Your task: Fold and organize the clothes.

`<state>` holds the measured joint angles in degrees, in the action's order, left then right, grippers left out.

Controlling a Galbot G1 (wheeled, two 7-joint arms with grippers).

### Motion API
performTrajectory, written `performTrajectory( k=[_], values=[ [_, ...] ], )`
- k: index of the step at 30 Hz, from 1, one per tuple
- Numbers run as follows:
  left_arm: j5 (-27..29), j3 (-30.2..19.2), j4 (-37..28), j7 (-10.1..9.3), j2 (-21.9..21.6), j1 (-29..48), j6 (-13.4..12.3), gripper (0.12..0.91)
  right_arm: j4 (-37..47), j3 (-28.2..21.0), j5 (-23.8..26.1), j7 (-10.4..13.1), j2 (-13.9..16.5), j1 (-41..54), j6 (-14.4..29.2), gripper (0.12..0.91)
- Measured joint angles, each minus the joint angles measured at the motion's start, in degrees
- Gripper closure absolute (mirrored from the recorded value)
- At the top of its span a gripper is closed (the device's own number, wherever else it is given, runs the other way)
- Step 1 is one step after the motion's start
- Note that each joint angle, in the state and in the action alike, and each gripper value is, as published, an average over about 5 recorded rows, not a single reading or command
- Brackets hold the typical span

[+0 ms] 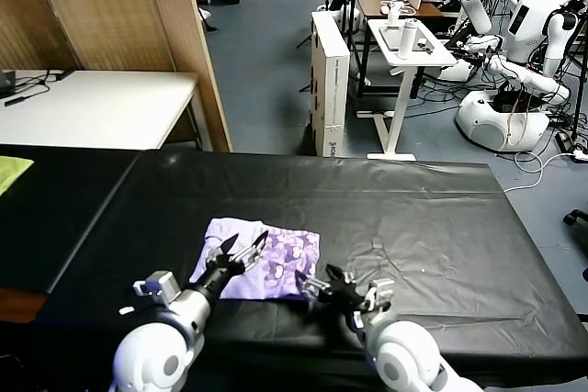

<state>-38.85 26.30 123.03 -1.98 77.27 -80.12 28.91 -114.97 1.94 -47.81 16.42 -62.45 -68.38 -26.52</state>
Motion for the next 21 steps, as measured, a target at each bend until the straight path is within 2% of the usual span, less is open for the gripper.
performTrajectory(
  k=[2,8,10,12,15,21],
  values=[
    [0.0,0.5,0.0,0.00,-0.2,-0.2,-0.1,0.123,0.4,-0.6,0.1,-0.1,-0.3,0.2,0.0,0.253],
    [0.1,1.9,0.0,-0.33,-0.7,-0.4,-1.0,0.124,0.5,-0.5,0.7,-0.1,-0.4,0.3,-0.9,0.626],
    [0.0,2.5,-0.1,-0.45,-1.0,-0.4,-1.2,0.123,0.1,0.1,0.9,0.4,0.0,0.1,-1.8,0.758],
    [0.0,3.0,-0.2,-0.51,-1.4,-0.5,-1.3,0.123,-0.5,0.9,0.9,1.5,0.5,-0.3,-2.8,0.841],
    [-0.3,3.9,-0.5,-0.50,-2.2,-0.7,-1.4,0.123,-1.7,2.7,0.9,2.6,2.0,-1.3,-4.0,0.870],
    [-0.6,5.3,-1.3,-0.41,-3.6,-0.8,-1.6,0.123,-4.2,8.0,0.3,2.9,6.4,-4.4,-6.0,0.876]
  ],
)
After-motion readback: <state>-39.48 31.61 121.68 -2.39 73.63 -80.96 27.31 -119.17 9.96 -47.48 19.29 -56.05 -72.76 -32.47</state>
